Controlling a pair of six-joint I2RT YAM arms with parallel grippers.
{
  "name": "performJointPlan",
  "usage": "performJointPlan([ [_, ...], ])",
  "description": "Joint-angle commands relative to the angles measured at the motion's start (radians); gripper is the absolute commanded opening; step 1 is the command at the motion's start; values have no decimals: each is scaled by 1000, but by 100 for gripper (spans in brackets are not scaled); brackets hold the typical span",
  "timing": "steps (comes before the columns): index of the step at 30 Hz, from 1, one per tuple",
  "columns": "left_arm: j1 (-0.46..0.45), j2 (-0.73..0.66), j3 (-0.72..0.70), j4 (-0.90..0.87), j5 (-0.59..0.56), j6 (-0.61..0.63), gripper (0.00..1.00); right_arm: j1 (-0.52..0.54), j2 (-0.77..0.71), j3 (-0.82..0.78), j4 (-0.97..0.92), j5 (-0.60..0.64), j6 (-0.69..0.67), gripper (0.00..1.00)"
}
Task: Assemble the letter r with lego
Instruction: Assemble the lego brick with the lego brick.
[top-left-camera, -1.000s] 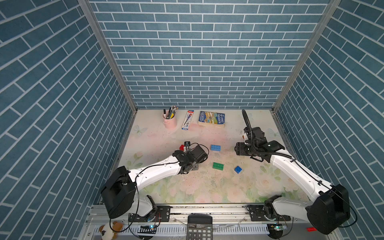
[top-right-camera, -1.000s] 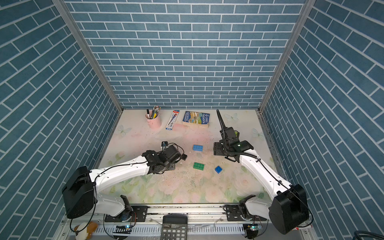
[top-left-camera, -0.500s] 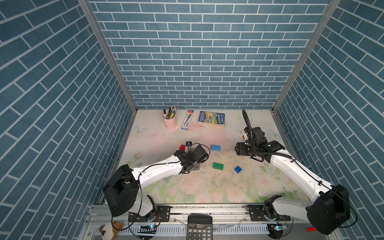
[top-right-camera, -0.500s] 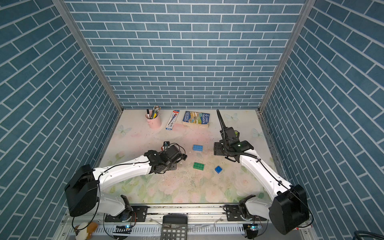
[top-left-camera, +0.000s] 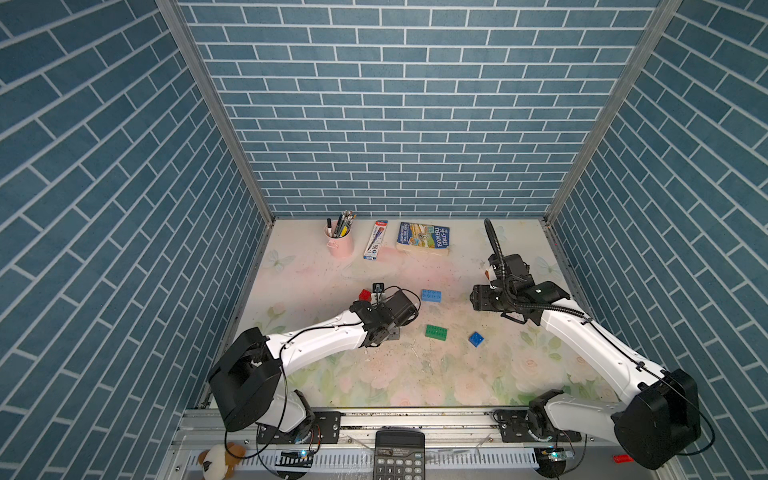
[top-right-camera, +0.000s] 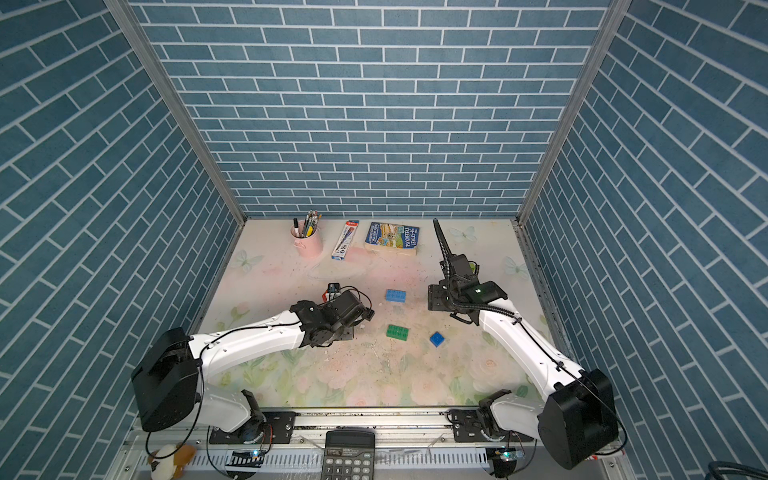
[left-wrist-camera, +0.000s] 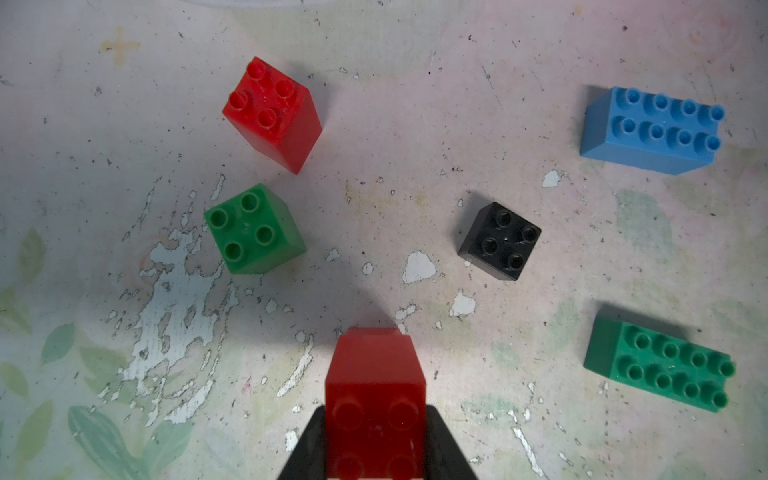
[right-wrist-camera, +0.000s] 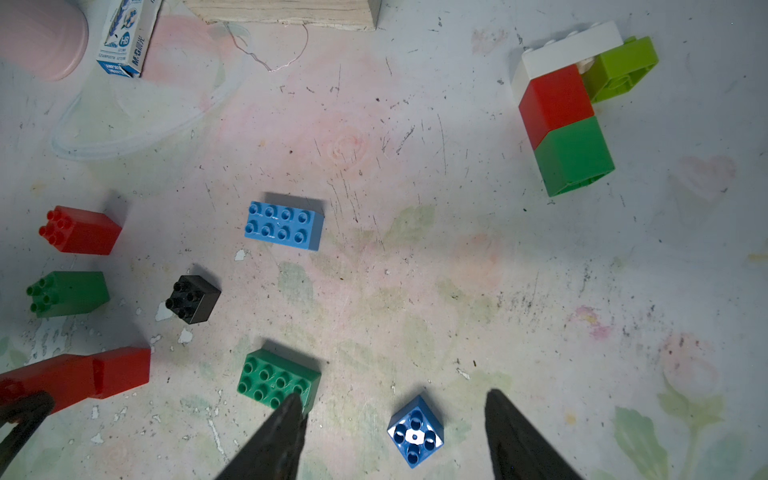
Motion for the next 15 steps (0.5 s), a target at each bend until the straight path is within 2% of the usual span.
performJointPlan([
  [1, -6, -3, -35, -27, 0, -13, 11, -2, -7, -6, -31, 14, -32, 70],
  [15, -17, -12, -67, -2, 19, -10, 11, -3, 7, 4, -39, 17, -30, 70],
])
